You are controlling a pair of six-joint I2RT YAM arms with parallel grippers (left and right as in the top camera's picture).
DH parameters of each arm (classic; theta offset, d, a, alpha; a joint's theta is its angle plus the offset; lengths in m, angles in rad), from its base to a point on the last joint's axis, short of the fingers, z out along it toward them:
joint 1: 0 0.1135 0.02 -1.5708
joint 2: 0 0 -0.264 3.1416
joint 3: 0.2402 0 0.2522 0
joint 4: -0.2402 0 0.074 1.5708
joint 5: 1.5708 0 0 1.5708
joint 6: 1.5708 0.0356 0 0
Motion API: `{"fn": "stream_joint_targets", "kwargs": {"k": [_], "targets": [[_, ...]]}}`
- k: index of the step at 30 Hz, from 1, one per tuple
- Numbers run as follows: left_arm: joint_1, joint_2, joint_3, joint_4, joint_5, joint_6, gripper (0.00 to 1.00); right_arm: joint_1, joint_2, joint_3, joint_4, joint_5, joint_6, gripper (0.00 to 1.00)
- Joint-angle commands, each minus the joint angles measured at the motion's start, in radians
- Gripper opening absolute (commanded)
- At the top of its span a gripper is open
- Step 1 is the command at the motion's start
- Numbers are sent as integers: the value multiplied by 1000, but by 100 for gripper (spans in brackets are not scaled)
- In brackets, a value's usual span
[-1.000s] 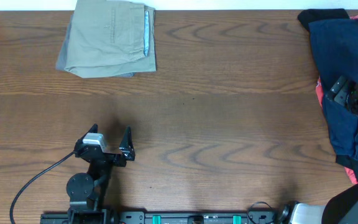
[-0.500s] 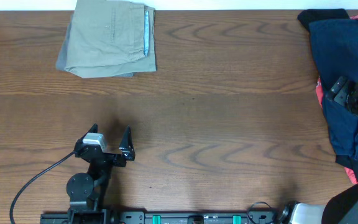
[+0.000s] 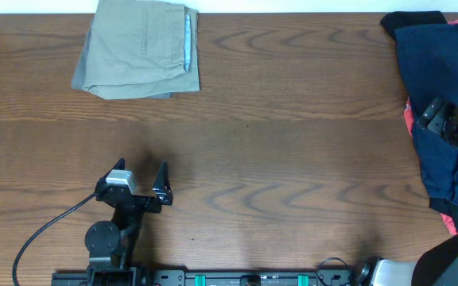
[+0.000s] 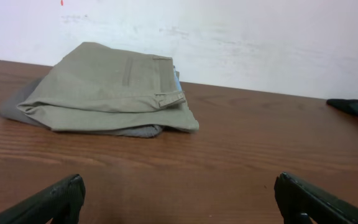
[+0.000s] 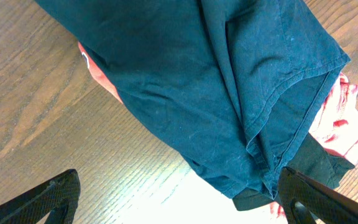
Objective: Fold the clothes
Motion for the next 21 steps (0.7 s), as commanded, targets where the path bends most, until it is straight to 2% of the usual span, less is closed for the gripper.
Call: {"fn": "stream_joint_targets", "kwargs": {"k": [1,7,13,18,21], "targets": [[3,-5,-26,-18,13,20,98,-8,-8,3,-2,13,12,99],[3,-5,-26,-18,13,20,98,-3,-25,0,-5,5,12,99],[3,-5,-26,-18,13,20,98,20,-138,-1,-5,5,12,99],[3,-5,-26,-18,13,20,98,106,-284,-23,-5,5,12,99],[3,-5,-26,-18,13,20,98,205,-381,-45,-5,5,12,99]]}}
